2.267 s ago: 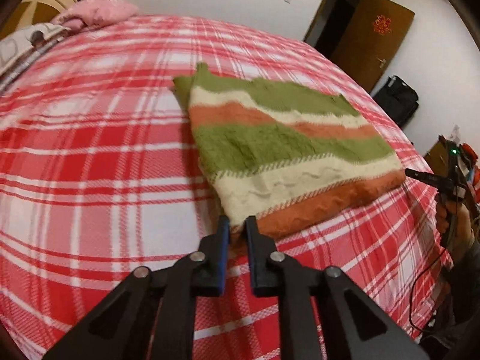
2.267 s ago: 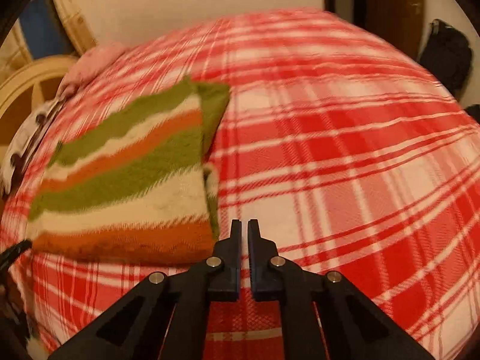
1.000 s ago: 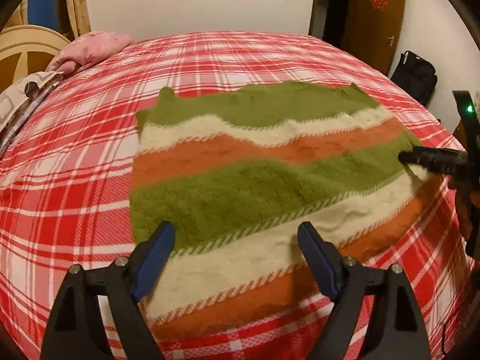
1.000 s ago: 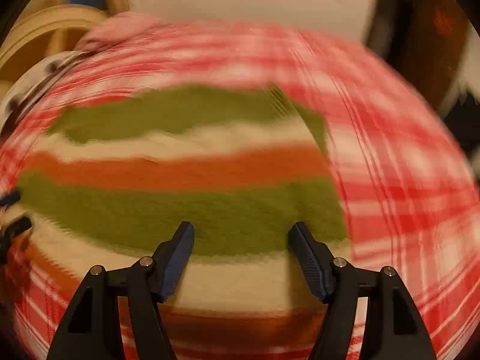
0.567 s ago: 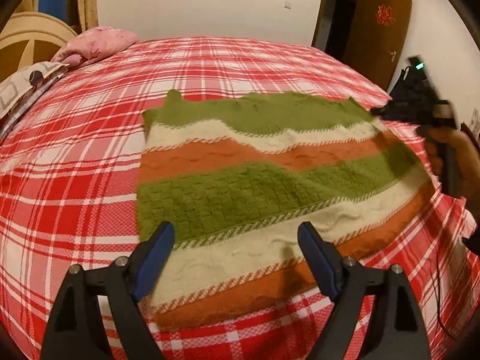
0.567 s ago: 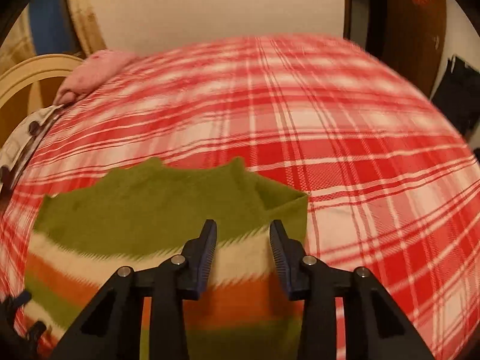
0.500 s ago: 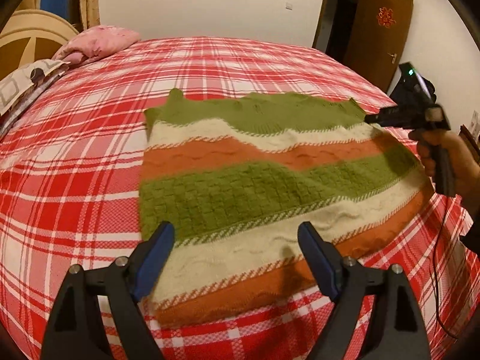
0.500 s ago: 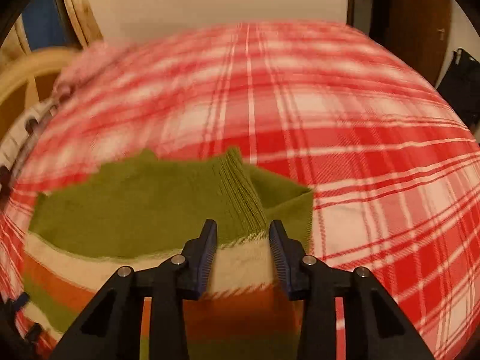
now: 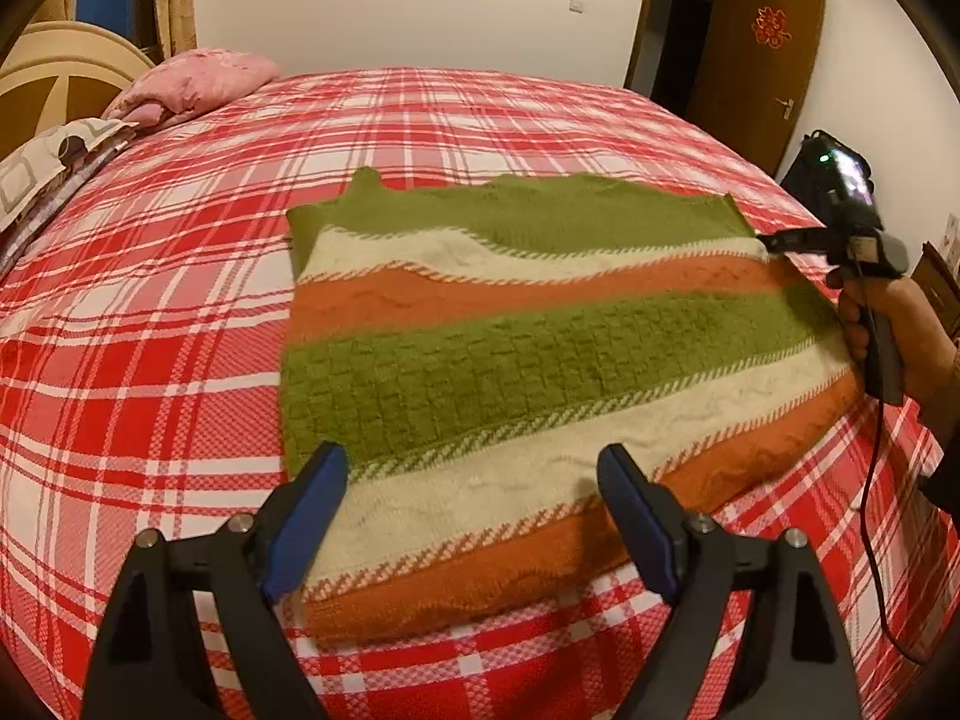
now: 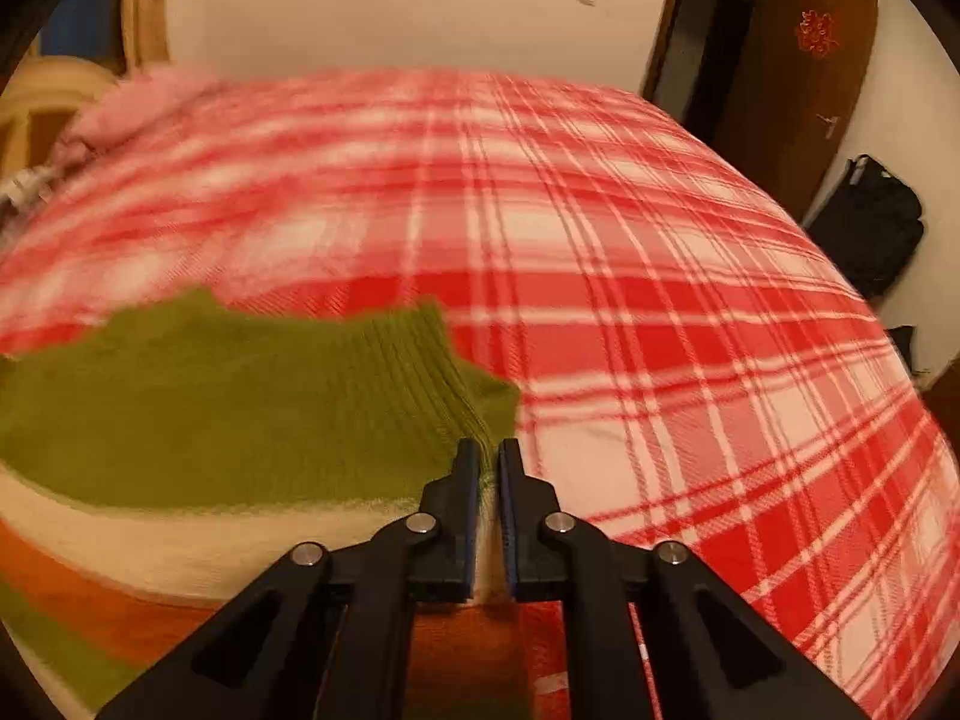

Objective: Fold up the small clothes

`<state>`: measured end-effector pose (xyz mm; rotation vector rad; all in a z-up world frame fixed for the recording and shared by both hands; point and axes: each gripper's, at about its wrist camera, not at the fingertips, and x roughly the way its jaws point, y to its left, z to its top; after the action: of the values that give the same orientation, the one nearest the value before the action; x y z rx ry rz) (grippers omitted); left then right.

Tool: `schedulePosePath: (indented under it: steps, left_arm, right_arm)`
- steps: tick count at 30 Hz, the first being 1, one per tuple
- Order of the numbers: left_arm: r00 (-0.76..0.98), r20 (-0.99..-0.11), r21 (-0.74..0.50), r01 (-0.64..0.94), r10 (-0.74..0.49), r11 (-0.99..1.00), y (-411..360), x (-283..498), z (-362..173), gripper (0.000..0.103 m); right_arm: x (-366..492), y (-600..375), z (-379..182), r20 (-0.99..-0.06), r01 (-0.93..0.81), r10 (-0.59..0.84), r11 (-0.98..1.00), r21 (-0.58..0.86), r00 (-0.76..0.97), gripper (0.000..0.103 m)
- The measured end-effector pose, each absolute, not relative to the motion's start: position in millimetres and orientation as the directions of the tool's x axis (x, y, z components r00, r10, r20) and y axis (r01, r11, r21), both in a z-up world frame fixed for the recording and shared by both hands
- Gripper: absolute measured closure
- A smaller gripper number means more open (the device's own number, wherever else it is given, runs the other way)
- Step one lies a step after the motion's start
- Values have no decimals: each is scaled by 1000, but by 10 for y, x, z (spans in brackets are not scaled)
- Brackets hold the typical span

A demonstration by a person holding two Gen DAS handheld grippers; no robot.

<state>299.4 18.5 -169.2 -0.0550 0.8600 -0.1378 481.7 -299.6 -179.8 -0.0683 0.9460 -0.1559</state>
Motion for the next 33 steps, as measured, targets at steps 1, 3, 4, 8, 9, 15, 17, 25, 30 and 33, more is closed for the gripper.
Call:
schedulePosePath:
  steps: [1, 3, 4, 8, 9, 15, 17, 25, 30, 33]
  left_arm:
    - [641, -754, -98, 102, -141, 990, 184, 2987, -1694, 14]
    - [636, -760, -90, 109, -139, 990, 183, 2974, -1693, 14]
    - [635, -760, -92, 109, -141, 990, 187, 2966, -1689, 14]
    - [638, -755, -118, 100, -155, 988, 220, 2956, -1659, 14]
    - [635, -756, -124, 96, -156, 988, 228, 2967, -1651, 14]
    - [621, -772, -112, 79, -136, 991, 239, 3029, -1635, 14]
    - [604, -786, -98, 90, -133, 991, 221, 3027, -1674, 14]
    - [598, -792, -69, 108, -121, 992, 187, 2925, -1689, 8]
    - [599, -790, -87, 105, -133, 991, 219, 2894, -1665, 8]
    - [602, -787, -90, 102, -133, 991, 232, 2884, -1654, 8]
  right_arm:
    - [4789, -3008, -1766, -793, 107, -163, 987, -123, 587, 97]
    - [4739, -3031, -1684, -795, 122, -162, 986, -111, 584, 73]
    - [4680, -3038, -1609, -793, 129, -156, 987, -98, 589, 60]
    - [4272, -2830, -1287, -750, 60, -47, 998, -10, 659, 45]
    - [4157, -2713, -1247, -747, 6, 12, 1000, 22, 664, 45]
    - [3545, -2033, -1631, -815, -222, 75, 973, -67, 574, 45]
    - [3327, -2015, -1815, -813, -214, 35, 970, -112, 581, 45]
    - [3195, -2069, -1757, -879, -220, 22, 971, -95, 476, 45]
    - [3196, -1904, -1457, -823, -207, 17, 971, -123, 567, 45]
    - [3263, -1647, -1427, -791, -266, 115, 962, -62, 601, 45]
